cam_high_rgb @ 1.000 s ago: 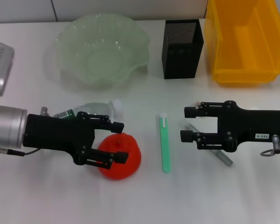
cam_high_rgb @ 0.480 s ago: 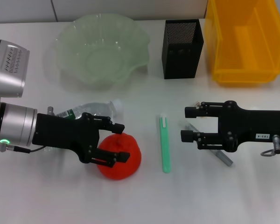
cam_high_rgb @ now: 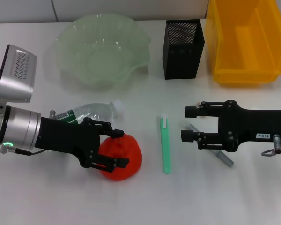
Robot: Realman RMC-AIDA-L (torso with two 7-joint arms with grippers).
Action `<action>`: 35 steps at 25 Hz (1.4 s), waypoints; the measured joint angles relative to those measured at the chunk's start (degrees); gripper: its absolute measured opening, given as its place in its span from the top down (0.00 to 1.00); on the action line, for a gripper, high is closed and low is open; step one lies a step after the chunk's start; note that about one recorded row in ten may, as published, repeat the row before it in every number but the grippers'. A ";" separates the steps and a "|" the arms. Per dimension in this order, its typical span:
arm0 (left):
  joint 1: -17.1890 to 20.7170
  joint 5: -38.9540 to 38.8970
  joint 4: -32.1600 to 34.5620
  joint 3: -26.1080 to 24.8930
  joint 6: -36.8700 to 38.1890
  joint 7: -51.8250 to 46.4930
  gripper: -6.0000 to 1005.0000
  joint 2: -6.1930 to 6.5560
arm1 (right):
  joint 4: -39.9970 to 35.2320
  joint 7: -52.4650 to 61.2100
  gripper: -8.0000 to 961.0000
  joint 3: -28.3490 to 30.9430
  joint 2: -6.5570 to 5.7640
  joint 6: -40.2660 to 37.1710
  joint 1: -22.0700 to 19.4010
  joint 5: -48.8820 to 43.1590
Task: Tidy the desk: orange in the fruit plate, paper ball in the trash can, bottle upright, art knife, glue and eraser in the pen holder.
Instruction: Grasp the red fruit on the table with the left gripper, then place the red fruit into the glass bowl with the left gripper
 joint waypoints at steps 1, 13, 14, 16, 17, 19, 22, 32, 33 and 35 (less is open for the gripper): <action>-0.06 -0.09 -0.01 0.05 0.06 0.00 0.21 0.06 | 0.00 0.00 0.29 0.00 0.00 0.00 0.00 0.00; -0.09 -1.07 -0.04 1.93 -0.21 0.13 0.35 0.13 | -0.09 0.00 0.29 0.00 0.00 0.02 0.22 0.01; -0.01 -1.46 -0.02 1.96 -0.21 0.10 0.39 0.17 | -0.09 0.00 0.29 0.00 0.00 0.04 0.25 0.00; 0.09 -1.85 0.10 1.98 -0.10 0.08 0.45 0.20 | -0.09 0.00 0.29 0.00 0.00 0.10 0.31 0.01; 0.16 -2.12 0.21 1.99 0.03 0.07 0.49 0.23 | -0.09 0.00 0.29 0.00 0.00 0.13 0.34 0.01; 0.16 -2.12 0.21 1.99 0.03 0.07 0.57 0.23 | -0.09 0.00 0.29 0.00 0.00 0.20 0.37 0.01; 0.23 -2.58 0.16 1.99 0.34 -0.09 0.69 0.30 | -0.09 0.00 0.29 0.00 0.00 0.31 0.37 0.00; 1.06 -10.16 6.61 1.57 11.61 -3.78 0.80 0.73 | -0.09 0.00 0.29 -0.01 0.00 0.36 0.33 0.00; 1.38 -11.72 7.68 1.59 12.60 -4.32 0.81 0.80 | -0.09 0.00 0.29 -0.01 0.00 0.36 0.30 0.00; 2.09 -15.72 9.58 1.74 14.39 -5.63 0.83 0.94 | -0.09 0.00 0.29 -0.01 0.00 0.34 0.17 0.00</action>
